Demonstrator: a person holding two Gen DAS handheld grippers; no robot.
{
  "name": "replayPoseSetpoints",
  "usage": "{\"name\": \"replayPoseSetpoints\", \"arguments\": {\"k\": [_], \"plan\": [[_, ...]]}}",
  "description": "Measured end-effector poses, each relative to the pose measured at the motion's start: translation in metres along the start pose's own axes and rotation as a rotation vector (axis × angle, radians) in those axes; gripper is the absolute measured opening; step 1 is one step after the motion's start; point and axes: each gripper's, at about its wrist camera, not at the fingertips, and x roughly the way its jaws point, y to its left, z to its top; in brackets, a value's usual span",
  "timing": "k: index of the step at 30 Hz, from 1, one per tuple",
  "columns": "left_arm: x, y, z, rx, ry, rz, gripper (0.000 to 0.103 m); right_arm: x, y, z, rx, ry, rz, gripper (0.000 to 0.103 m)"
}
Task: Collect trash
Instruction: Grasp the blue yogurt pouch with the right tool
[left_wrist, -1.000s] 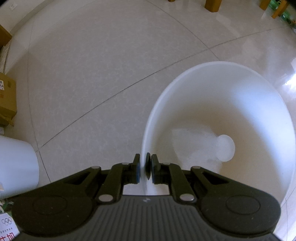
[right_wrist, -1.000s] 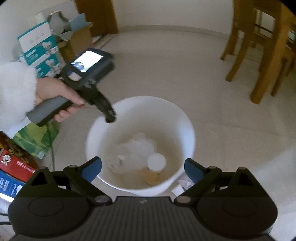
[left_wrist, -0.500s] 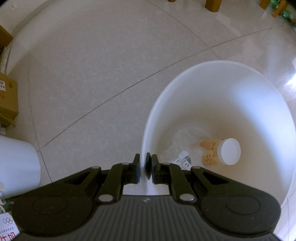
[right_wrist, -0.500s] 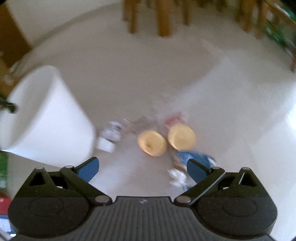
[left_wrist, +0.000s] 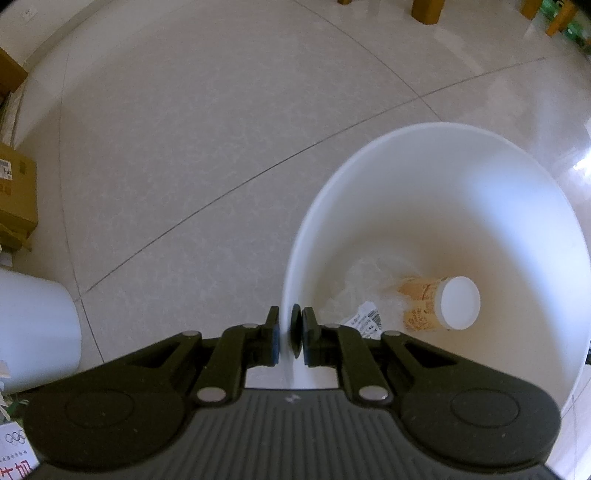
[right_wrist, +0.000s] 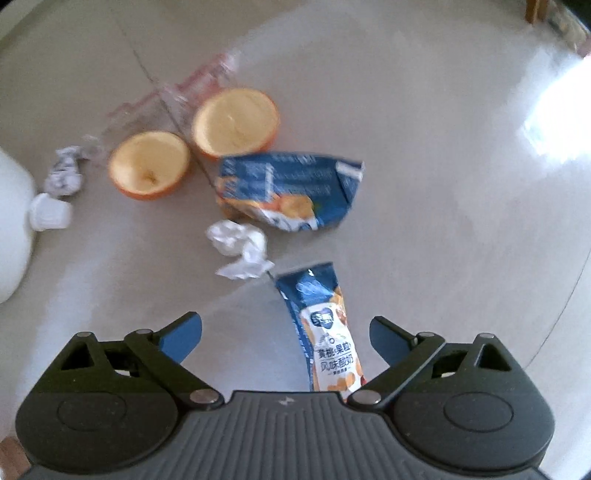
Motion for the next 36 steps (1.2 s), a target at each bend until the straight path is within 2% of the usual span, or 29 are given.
{"name": "replayPoseSetpoints", "arguments": {"k": [5, 11, 14, 16, 25, 30, 36], "plan": [[0.0, -0.001, 0.001, 0.0, 0.002, -0.001, 0.009, 0.027, -0.006, 0.003, 0.043, 0.041, -0.021, 0.097], [0.001, 0.0, 0.001, -0.002, 0.007, 0.003, 0.01, 0.035, 0.005, -0.005, 0.008, 0.108, 0.067, 0.092], [0.0, -0.001, 0.002, -0.002, 0.006, 0.002, 0.01, 0.038, 0.018, -0.008, -0.062, 0.11, 0.045, 0.083], [0.0, -0.002, 0.002, 0.002, 0.005, 0.003, 0.01, 0.042, 0.021, -0.006, -0.072, 0.114, 0.012, 0.073], [0.001, -0.002, 0.001, 0.001, 0.005, 0.002, 0.01, 0.051, 0.011, 0.001, 0.005, 0.136, -0.035, 0.043], [0.001, -0.001, 0.0, 0.0, 0.003, 0.002, 0.01, 0.046, 0.003, 0.001, 0.019, 0.14, -0.048, 0.034], [0.001, -0.001, 0.0, -0.001, 0.003, 0.001, 0.01, 0.029, 0.0, 0.002, 0.019, 0.126, -0.04, 0.033]]}}
